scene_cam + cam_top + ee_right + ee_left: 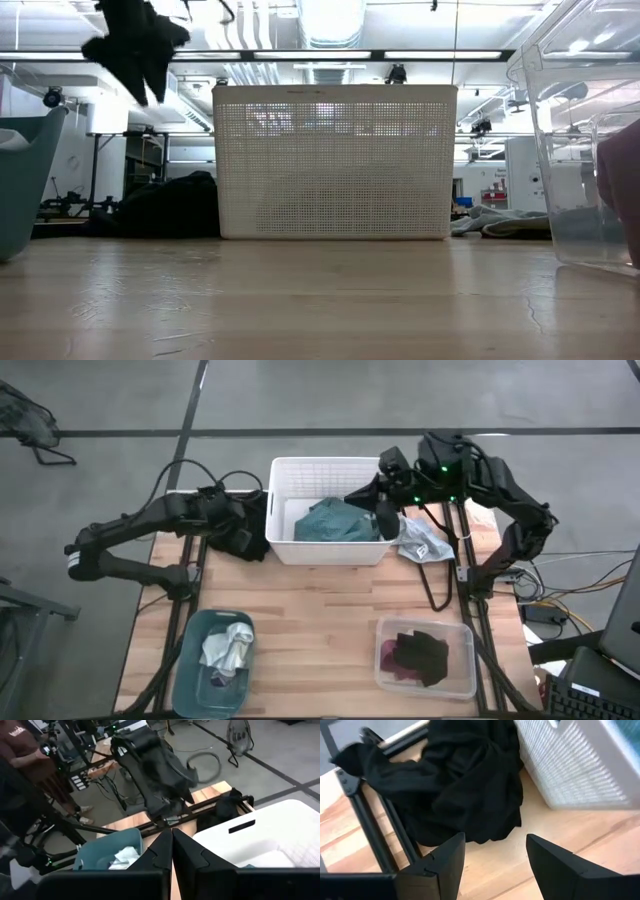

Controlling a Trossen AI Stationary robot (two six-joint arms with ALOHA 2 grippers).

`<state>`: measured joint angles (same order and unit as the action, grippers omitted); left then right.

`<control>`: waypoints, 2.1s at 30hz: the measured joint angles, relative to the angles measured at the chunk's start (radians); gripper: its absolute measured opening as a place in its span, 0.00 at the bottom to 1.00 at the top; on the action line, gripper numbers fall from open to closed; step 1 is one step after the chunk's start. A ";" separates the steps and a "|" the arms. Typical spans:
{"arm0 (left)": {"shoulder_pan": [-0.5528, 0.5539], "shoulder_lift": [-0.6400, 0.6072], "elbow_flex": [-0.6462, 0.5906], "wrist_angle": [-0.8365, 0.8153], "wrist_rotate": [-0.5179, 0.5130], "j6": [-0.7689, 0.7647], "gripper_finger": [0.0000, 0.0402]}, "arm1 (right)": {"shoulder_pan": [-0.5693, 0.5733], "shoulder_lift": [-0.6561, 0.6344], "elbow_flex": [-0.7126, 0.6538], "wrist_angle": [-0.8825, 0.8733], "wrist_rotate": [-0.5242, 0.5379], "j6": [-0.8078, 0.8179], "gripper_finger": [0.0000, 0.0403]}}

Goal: Pick & Place Cloths
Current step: Put the black shirt into the white bin

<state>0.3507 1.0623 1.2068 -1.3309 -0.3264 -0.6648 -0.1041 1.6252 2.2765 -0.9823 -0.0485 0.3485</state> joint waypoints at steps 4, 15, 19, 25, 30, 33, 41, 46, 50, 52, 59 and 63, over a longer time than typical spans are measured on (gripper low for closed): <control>0.052 0.001 -0.091 0.071 0.038 0.054 0.54 | 0.021 -0.016 0.000 -0.004 0.023 0.006 0.02; 0.216 0.001 -0.304 0.299 0.175 0.253 0.54 | 0.060 -0.016 -0.038 -0.006 0.026 0.019 0.02; 0.250 0.001 -0.369 0.394 0.188 0.296 0.54 | 0.068 -0.016 -0.068 -0.006 0.026 0.034 0.02; 0.272 0.003 -0.486 0.604 0.199 0.339 0.54 | 0.069 -0.006 -0.087 -0.001 0.026 0.045 0.02; 0.276 0.003 -0.591 0.754 0.202 0.319 0.54 | 0.069 0.006 -0.087 0.000 0.025 0.045 0.02; 0.276 0.003 -0.645 0.802 0.202 0.303 0.53 | 0.069 0.011 -0.087 0.002 0.025 0.045 0.02; 0.277 0.003 -0.756 0.861 0.278 0.299 0.15 | 0.069 0.013 -0.087 0.038 0.025 0.042 0.02; 0.277 -0.009 -0.760 0.857 0.326 0.263 0.04 | 0.069 0.013 -0.087 0.044 0.025 0.037 0.02; 0.276 -0.080 -0.713 0.826 0.402 0.244 0.02 | 0.069 0.013 -0.087 0.044 0.025 0.035 0.02; 0.276 -0.140 -0.673 0.789 0.414 0.252 0.02 | 0.069 0.013 -0.087 0.044 0.026 0.033 0.02; 0.276 -0.323 -0.416 0.606 0.330 0.289 0.02 | 0.069 0.013 -0.088 0.045 0.039 0.017 0.02; 0.276 -0.357 -0.224 0.608 0.314 0.261 0.02 | 0.069 0.013 -0.099 0.046 0.075 0.013 0.02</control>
<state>0.6266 0.7052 0.9828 -0.7232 -0.0129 -0.4043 -0.0350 1.6380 2.1772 -0.9363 0.0261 0.3614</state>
